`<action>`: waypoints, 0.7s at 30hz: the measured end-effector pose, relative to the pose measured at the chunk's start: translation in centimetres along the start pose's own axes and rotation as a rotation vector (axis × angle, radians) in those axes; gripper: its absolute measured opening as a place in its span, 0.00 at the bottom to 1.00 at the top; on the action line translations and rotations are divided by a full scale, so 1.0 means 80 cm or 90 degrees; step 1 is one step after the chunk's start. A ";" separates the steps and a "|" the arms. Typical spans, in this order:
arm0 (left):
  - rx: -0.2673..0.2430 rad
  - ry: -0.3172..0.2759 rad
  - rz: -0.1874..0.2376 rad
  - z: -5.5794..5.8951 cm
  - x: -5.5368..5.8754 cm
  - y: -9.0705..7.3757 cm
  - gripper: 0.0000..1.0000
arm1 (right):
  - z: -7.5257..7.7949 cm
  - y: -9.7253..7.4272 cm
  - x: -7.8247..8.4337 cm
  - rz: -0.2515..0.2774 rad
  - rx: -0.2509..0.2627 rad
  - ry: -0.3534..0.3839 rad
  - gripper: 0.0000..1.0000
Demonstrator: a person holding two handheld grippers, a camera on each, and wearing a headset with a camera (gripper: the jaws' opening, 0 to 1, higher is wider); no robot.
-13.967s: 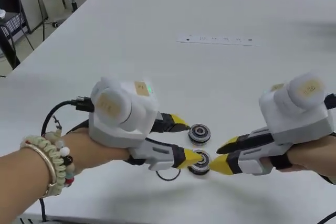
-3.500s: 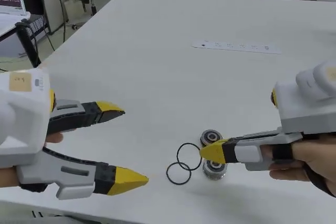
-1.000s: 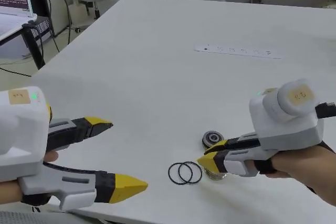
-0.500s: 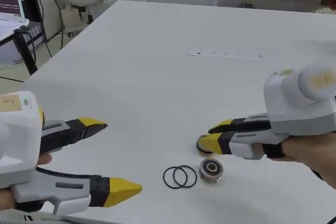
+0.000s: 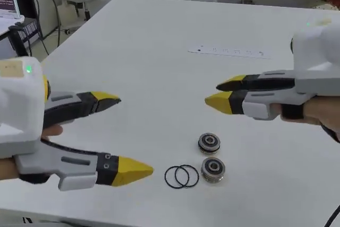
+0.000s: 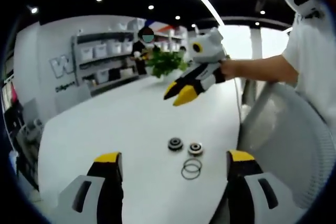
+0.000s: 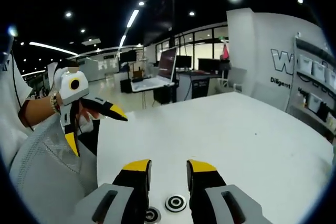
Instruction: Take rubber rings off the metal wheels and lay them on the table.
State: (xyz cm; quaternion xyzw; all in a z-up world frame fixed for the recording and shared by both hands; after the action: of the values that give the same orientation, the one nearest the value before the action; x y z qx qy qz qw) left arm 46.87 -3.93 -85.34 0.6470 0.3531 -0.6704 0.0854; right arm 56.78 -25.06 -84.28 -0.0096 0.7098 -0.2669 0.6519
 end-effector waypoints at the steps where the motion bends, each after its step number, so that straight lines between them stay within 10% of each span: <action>1: 0.000 0.005 0.004 -0.003 -0.005 0.000 0.82 | 0.005 -0.002 -0.002 0.009 0.004 0.002 0.28; 13: -0.006 0.078 0.052 -0.037 -0.072 0.040 0.84 | 0.031 -0.012 0.016 0.065 0.011 0.081 0.37; 21: 0.039 0.122 0.022 -0.056 -0.076 0.090 0.80 | 0.039 -0.001 0.075 -0.023 0.031 0.117 0.36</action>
State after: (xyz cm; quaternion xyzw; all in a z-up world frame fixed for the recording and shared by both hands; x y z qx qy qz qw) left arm 55.53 -8.68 -81.93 0.7163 0.3279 -0.6144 0.0433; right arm 58.78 -28.47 -89.78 0.0181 0.7595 -0.2953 0.5794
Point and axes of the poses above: the centre of the closed fingertips' face, and the gripper's own axes: y roughly forward along the fingers, z roughly to its right, x roughly out of its underside, the point moved 8 cm from there along -y, roughly backward along the fingers
